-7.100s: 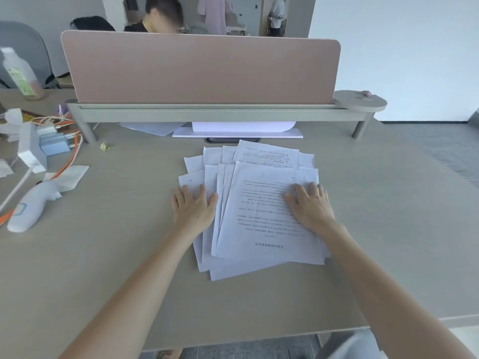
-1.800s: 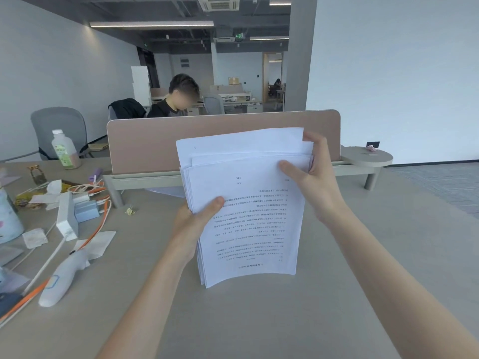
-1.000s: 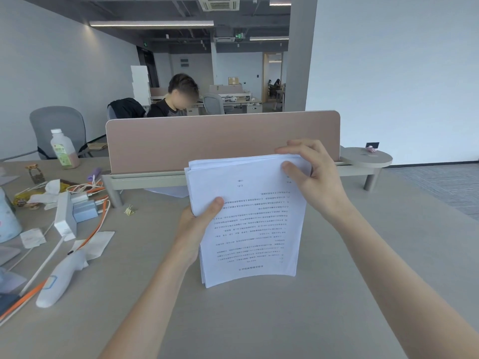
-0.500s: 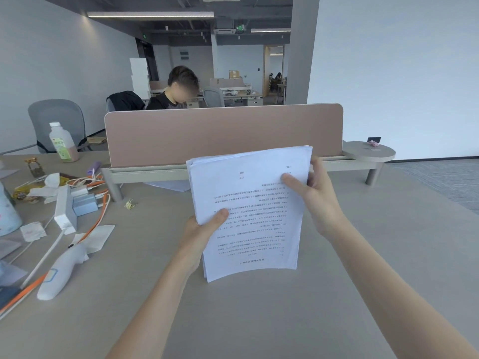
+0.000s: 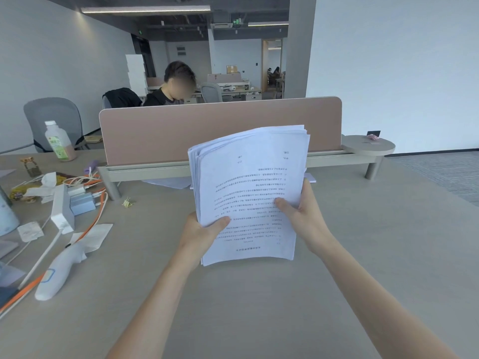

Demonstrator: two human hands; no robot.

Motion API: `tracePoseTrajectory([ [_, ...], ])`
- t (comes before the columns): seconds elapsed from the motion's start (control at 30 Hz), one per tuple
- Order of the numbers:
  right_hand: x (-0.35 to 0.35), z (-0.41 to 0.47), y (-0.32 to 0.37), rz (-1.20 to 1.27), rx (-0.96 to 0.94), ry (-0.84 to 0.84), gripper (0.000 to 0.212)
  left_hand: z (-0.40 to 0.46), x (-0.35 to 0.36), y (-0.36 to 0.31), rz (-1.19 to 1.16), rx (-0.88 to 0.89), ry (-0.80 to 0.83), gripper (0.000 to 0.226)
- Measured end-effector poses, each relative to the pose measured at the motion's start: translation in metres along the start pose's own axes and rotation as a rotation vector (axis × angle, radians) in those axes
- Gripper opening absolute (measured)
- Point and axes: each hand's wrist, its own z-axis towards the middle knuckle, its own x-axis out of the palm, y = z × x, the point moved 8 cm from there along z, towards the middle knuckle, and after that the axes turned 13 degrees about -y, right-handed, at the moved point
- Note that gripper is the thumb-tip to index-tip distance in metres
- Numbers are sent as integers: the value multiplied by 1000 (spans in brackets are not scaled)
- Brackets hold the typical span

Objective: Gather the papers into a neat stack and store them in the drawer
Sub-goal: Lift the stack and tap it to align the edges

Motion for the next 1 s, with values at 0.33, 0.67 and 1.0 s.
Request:
tracePoseTrajectory([
  [0.33, -4, -8, -2, 24, -37, -29, 41, -3, 8, 8, -159, -103, 56, 24],
  [0.67, -9, -18, -12, 24, -34, -215, 16, -10, 17, 23, -186, -152, -16, 29],
  [1.0, -13, -44, -39, -68, 14, -228, 14, -23, 18, 44, -145, -190, -91, 37],
])
